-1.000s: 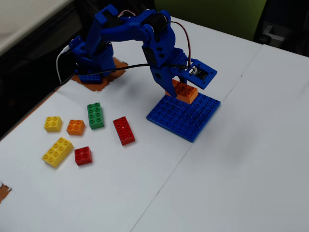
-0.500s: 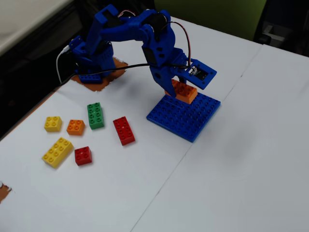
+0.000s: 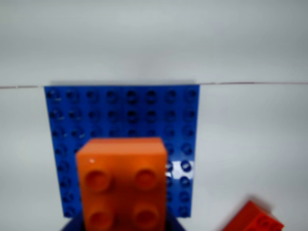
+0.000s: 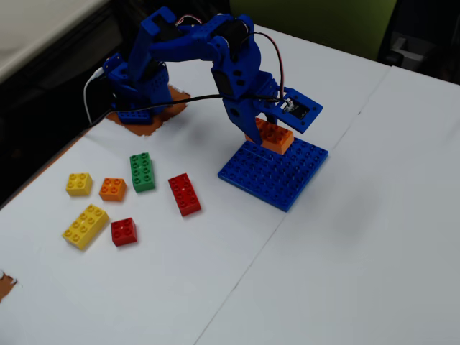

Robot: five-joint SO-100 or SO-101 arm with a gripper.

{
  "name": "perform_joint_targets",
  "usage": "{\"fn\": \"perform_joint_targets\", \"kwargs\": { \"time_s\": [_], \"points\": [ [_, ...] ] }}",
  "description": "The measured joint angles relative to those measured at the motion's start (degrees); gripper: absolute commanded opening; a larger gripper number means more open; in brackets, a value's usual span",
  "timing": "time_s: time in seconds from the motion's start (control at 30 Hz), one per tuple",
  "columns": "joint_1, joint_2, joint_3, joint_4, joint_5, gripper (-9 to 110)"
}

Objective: Pick up the 2x4 orange block and go up the 8x8 blue block.

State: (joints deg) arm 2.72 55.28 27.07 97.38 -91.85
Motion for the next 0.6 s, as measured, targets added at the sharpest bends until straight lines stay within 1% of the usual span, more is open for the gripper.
{"fn": "perform_joint_targets", "kwargs": {
  "time_s": [0.6],
  "points": [
    [0.00,0.00,0.00,0.35,0.00,0]
  ]
}}
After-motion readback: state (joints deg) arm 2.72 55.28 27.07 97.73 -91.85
